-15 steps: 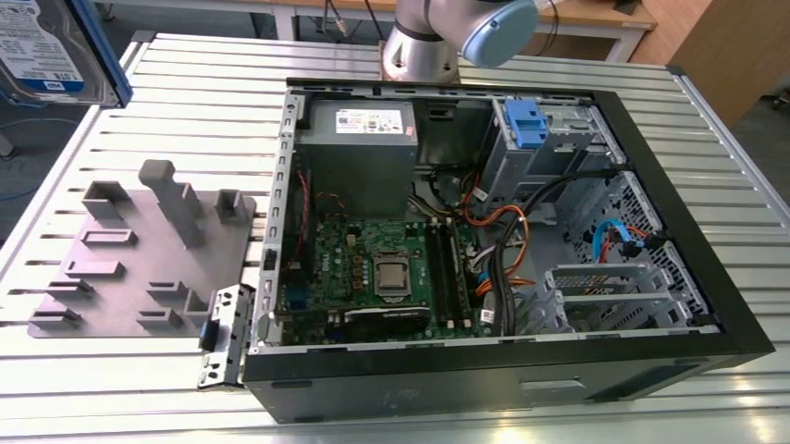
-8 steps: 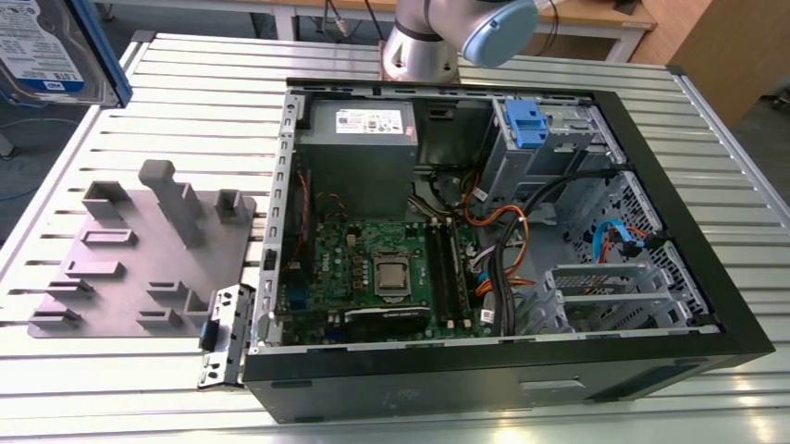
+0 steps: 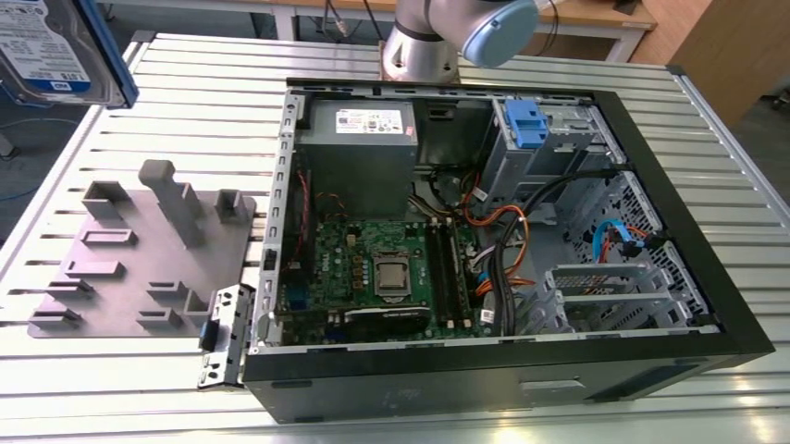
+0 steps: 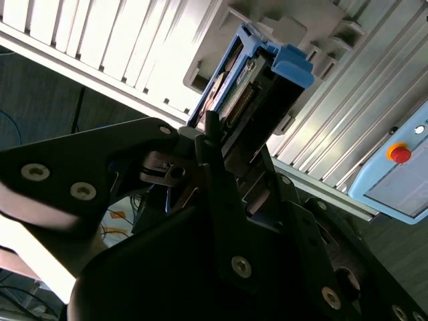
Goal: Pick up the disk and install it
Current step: 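Pick up the disk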
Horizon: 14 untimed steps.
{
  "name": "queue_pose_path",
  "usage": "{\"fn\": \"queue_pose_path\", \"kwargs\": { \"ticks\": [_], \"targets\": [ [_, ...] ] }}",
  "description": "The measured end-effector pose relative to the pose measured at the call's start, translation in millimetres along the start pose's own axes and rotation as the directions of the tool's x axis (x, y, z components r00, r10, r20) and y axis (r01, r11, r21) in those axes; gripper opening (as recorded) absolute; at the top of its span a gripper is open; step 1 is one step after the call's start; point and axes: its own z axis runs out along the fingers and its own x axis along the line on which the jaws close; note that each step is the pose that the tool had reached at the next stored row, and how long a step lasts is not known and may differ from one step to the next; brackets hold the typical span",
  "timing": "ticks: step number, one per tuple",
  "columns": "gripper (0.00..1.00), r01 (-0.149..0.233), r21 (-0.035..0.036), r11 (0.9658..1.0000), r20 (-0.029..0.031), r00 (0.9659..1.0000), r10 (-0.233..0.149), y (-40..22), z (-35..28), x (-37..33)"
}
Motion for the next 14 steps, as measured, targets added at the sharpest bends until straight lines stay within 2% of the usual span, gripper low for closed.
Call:
{"fn": "queue_pose_path", "kwargs": {
  "ticks": [5,14],
  "targets": [
    [0.35,0.0,0.0,1.0,0.0,1.0,0.0,-9.6,-0.2,-0.3],
    [0.35,0.0,0.0,1.0,0.0,1.0,0.0,-33.5,-0.7,-0.9]
  ]
}}
